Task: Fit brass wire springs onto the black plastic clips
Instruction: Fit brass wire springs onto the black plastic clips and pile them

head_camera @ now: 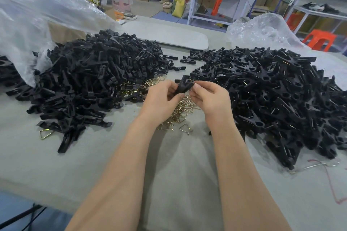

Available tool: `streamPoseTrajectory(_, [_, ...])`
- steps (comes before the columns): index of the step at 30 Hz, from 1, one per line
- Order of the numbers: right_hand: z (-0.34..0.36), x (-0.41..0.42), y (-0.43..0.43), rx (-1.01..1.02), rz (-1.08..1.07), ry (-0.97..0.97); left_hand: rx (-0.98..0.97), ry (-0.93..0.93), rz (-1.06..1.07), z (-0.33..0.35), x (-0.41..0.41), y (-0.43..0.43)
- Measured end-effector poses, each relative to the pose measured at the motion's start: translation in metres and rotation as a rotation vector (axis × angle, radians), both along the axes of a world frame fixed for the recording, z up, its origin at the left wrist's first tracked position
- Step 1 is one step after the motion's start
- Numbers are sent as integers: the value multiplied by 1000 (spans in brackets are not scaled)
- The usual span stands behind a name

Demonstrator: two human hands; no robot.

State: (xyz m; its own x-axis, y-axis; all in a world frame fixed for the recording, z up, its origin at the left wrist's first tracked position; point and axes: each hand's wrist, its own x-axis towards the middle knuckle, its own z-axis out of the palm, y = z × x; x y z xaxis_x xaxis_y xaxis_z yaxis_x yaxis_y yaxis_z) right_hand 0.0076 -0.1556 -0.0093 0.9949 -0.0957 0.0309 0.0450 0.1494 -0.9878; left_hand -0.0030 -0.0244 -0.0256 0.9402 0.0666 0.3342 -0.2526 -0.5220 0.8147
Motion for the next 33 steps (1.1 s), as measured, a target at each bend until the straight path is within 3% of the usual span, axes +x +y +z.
streamPoseTrajectory(4, [0,2,-4,101,-64,17,7,24,-82,1,-2,-2])
streamPoseTrajectory(7, [0,2,-8,81,8,12,23,34,-87,1,-2,0])
streamPoseTrajectory(10, [-1,2,-9,-14,54,8,41,39,-76,0,-1,0])
streamPoseTrajectory(18, [-6,4,-14,-353,-105,-58,97,52,-45,-2,-1,1])
streamPoseTrajectory(26, [4,-2,-18,-4,-10,32,200,1,-7,-4,-1,1])
streamPoseTrajectory(29, [6,-3,-20,-32,-20,56,223,-13,-2,-4,-1,0])
streamPoseTrajectory(33, [5,0,-17,-244,-71,41,238,-16,5,-3,-1,0])
